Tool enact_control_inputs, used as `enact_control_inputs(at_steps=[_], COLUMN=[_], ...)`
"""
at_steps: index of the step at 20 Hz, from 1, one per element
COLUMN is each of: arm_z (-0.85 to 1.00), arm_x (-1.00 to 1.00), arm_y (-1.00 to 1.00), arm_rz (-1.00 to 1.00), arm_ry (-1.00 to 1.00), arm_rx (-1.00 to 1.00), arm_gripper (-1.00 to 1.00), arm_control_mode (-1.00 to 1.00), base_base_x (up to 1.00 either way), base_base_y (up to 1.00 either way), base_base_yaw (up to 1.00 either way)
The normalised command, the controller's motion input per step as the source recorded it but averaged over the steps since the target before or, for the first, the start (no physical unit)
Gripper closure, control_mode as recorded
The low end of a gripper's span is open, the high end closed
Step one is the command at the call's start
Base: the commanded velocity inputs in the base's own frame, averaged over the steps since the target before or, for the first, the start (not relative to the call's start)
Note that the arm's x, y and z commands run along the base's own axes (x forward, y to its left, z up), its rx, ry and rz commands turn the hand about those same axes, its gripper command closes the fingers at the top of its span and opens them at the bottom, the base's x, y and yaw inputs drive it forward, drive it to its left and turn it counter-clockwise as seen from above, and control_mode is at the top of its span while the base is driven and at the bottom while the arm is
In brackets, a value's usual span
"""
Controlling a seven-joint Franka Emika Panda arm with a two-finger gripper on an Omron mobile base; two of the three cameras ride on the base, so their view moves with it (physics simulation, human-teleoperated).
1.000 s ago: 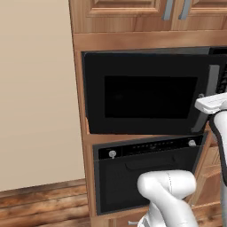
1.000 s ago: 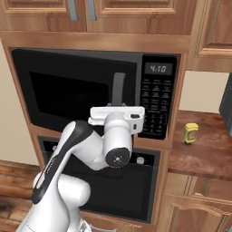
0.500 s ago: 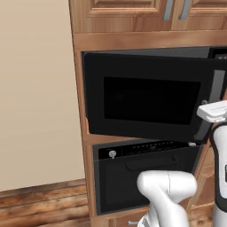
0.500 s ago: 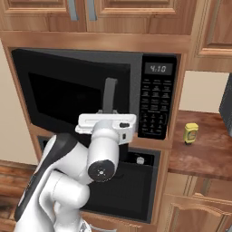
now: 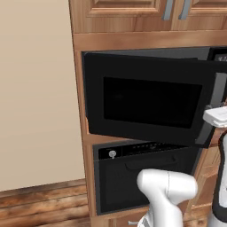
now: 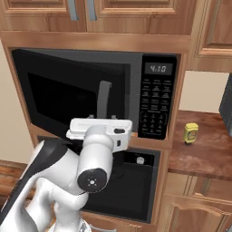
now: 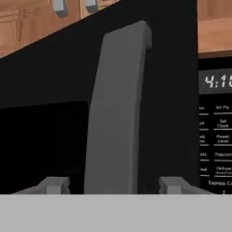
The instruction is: Open the microwave door.
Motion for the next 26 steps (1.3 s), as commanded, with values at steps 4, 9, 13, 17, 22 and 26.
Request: enact_control_inputs(at_steps=[4, 9, 13, 17, 22, 26], arm_z=[0.34, 0.31, 0.19, 0.09, 0.00, 0.00], arm_x=[-0.89, -0.86, -0.70, -0.17, 0.01, 0.07], arm_y=[-0.09, -0.12, -0.57, -0.34, -0.19, -0.06], arm_rz=[-0.03, -0.10, 0.01, 0.10, 0.06, 0.10], arm_ry=[-0.27, -0.12, 0.10, 0.13, 0.21, 0.41], arm_rx=[0.00, 0.00, 0.12, 0.23, 0.24, 0.31], arm_gripper=[-1.00, -1.00, -1.00, -1.00, -1.00, -1.00], arm_control_mode=[-1.00, -1.00, -1.00, -1.00, -1.00, -1.00], base_base_x=[0.00, 0.00, 0.00, 0.00, 0.00, 0.00], base_base_y=[0.00, 0.00, 0.00, 0.00, 0.00, 0.00], base_base_yaw=[0.00, 0.00, 0.00, 0.00, 0.00, 0.00])
